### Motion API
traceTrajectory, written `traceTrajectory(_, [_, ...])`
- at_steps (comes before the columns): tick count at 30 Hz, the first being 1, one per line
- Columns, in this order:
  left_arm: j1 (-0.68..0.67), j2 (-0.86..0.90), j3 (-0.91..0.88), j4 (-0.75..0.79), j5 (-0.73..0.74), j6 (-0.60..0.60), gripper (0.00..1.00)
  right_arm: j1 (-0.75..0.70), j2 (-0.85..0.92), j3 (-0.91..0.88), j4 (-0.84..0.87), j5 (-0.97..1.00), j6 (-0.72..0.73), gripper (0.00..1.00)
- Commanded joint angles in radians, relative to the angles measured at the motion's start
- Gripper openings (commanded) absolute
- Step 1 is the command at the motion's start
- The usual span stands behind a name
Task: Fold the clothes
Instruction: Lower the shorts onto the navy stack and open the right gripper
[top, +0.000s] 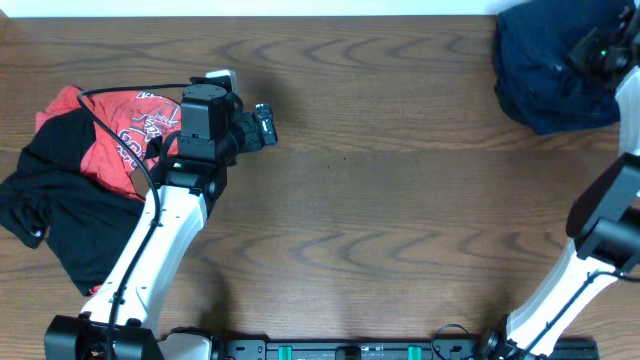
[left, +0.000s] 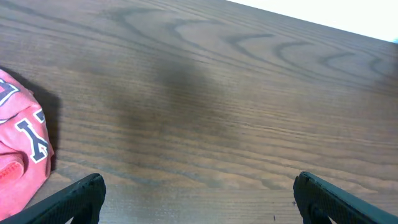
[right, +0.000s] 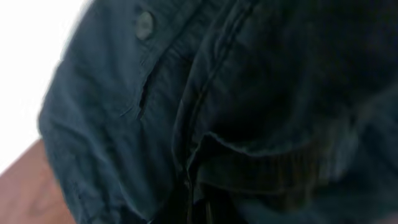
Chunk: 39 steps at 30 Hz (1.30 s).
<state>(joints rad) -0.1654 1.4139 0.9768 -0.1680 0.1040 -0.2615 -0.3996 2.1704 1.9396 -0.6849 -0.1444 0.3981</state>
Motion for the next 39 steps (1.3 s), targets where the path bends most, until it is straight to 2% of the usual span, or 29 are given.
traceTrajectory(1, [0.002, 0.01, 0.009, 0.001, -0.011, -0.002, 0.98, -0.017, -0.047, 0.013, -0.093, 0.074, -0.041, 0.01])
traceTrajectory(2, [0.002, 0.01, 0.009, 0.001, -0.011, -0.002, 0.98, -0.021, -0.047, 0.013, -0.14, 0.074, -0.041, 0.02])
traceTrajectory(6, [0.002, 0.01, 0.009, 0.001, -0.011, -0.002, 0.98, -0.029, -0.046, 0.013, -0.261, 0.077, -0.048, 0.33])
traceTrajectory(10, [0.002, 0.01, 0.009, 0.001, -0.011, -0.002, 0.98, -0.035, -0.052, 0.013, -0.314, 0.077, -0.1, 0.48])
traceTrajectory(14, [0.002, 0.01, 0.009, -0.001, -0.011, -0.002, 0.98, -0.037, -0.088, 0.014, -0.311, 0.033, -0.178, 0.52])
traceTrajectory(19, [0.002, 0.01, 0.009, -0.005, -0.011, -0.002, 0.98, -0.026, -0.167, 0.018, -0.237, -0.077, -0.392, 0.59])
traceTrajectory(24, [0.003, 0.01, 0.009, -0.022, -0.012, -0.001, 0.98, -0.01, -0.193, 0.017, -0.095, -0.092, -0.533, 0.6])
traceTrajectory(27, [0.003, 0.01, 0.009, -0.025, -0.012, -0.001, 0.98, -0.007, -0.159, 0.008, 0.034, -0.092, -0.58, 0.65])
traceTrajectory(30, [0.003, 0.01, 0.009, -0.025, -0.012, -0.001, 0.98, -0.007, -0.089, 0.008, 0.187, -0.069, -0.59, 0.8])
traceTrajectory(32, [0.003, 0.01, 0.009, -0.025, -0.012, -0.001, 0.98, -0.007, -0.033, 0.008, 0.279, -0.058, -0.59, 0.95])
traceTrajectory(33, [0.003, 0.01, 0.009, -0.026, -0.012, -0.001, 0.98, -0.008, -0.002, 0.008, 0.327, -0.05, -0.59, 0.99])
traceTrajectory(39, [0.003, 0.01, 0.009, -0.029, -0.012, -0.002, 0.98, -0.005, 0.215, 0.008, 0.579, -0.043, -0.569, 0.99])
